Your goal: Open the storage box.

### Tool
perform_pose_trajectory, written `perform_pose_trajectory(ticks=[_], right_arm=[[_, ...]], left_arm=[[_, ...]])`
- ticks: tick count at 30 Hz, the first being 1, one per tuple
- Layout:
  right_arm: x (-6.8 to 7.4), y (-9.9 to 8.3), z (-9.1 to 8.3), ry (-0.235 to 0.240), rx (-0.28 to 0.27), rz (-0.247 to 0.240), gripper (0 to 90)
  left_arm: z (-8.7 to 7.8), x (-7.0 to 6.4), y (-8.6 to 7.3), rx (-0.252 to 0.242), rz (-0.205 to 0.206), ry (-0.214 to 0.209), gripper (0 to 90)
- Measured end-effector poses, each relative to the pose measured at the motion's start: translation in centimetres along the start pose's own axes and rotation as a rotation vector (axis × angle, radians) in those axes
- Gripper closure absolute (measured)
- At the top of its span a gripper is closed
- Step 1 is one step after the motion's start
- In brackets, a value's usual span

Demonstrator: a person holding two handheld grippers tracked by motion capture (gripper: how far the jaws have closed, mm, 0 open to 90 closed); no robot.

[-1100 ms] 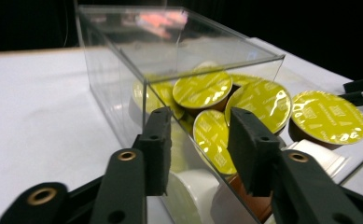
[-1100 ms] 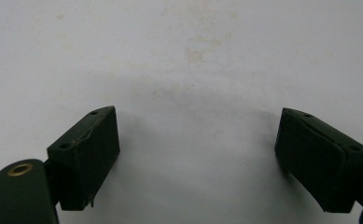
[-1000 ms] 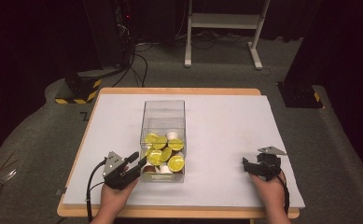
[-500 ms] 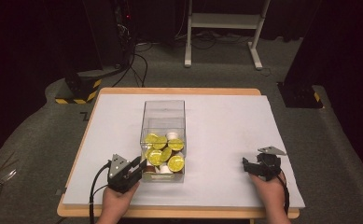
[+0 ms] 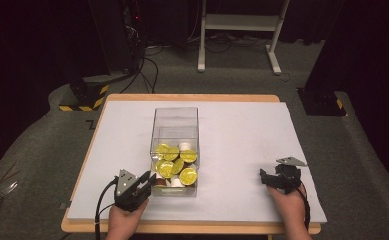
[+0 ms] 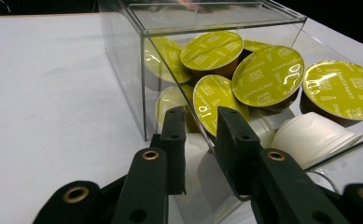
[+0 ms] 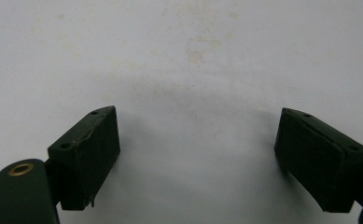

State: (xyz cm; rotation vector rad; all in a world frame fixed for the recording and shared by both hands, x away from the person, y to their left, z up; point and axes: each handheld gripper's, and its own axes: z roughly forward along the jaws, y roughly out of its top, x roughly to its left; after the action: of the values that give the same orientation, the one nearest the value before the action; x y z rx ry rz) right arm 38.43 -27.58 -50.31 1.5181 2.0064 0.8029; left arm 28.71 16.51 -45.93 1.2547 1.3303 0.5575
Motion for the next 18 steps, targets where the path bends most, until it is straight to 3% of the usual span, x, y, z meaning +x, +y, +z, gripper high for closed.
perform_pose_trajectory(ticks=[13,16,18], right_arm=[[0.0,0.0,0.0,0.000,0.000,0.000,14.1],[0.0,0.0,0.0,0.000,0.000,0.001,14.9],[0.0,0.0,-0.1,0.010,-0.006,-0.014,20.1]], left_arm=[[-0.9,-0.5,-0.4,0.000,-0.006,0.029,74.1],[-1.0,-0.3,-0.3,-0.008,-0.027,0.017,72.0],[-1.1,-0.1,-0.1,-0.021,-0.030,0.006,67.5]])
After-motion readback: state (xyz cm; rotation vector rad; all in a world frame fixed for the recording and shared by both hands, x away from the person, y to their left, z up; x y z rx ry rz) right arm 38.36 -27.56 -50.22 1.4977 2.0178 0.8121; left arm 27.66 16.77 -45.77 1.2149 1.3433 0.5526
